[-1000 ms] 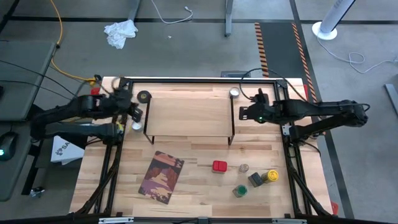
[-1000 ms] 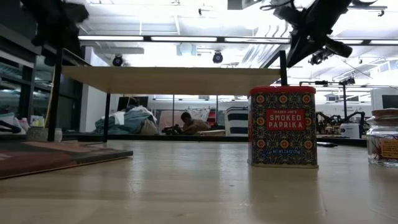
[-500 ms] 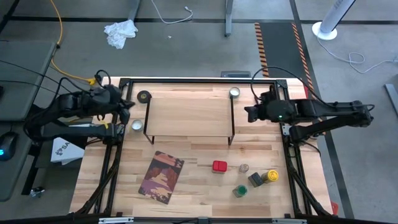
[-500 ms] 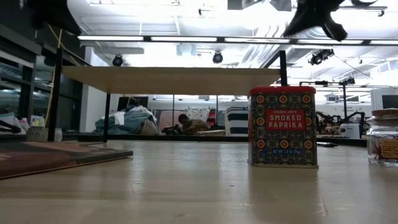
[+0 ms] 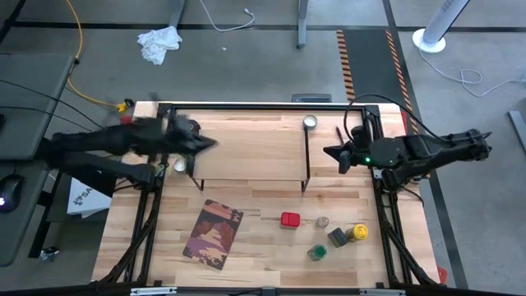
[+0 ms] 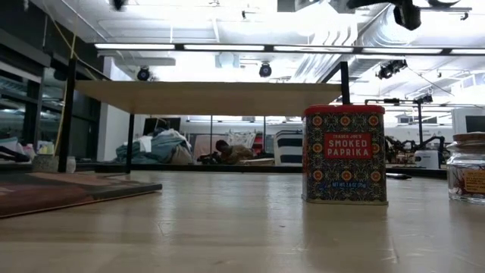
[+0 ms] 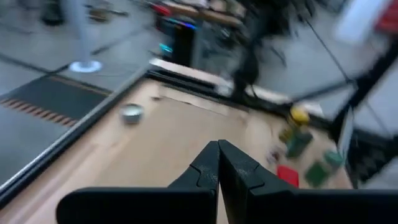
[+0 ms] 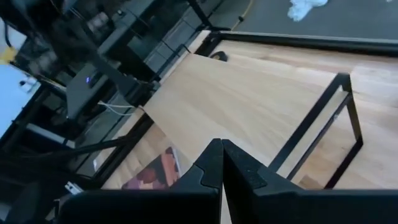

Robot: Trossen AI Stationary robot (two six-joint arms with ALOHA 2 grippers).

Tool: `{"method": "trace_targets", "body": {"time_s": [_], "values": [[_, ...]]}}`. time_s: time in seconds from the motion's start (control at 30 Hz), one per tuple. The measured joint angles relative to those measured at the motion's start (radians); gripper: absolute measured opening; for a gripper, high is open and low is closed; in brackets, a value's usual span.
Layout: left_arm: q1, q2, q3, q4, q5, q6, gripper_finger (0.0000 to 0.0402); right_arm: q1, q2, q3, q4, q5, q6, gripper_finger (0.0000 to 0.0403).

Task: Shelf spices
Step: Put the yellow seasoning bottle on the shelf

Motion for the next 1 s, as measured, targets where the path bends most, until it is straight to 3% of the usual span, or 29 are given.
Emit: {"method": "trace_targets", "body": {"time_s": [0.2, 0.43, 0.57, 0.77, 1.0], "values": [[-0.079, 0.334, 0.107, 0.117, 0.083, 0.158, 0.0001, 0.016, -0.039, 0.000, 0.028, -0.012, -0.012, 0.0000], [-0.096, 0.561, 0.323, 0.147, 0.085, 0.303, 0.0001, 0.016, -0.096, 0.000, 0.029, -0.075, -0.067, 0.0000], [-0.089, 0.623, 0.379, 0.140, 0.057, 0.280, 0.0013, 0.016, -0.096, 0.000, 0.029, -0.069, -0.108, 0.0000], [-0.114, 0.641, 0.388, 0.129, 0.062, 0.132, 0.0061, 0.016, -0.075, 0.000, 0.023, -0.088, -0.110, 0.0000], [-0.167, 0.657, 0.388, 0.063, 0.176, 0.037, 0.0147, 0.015, -0.029, 0.000, 0.012, -0.090, -0.108, 0.0003]]}}
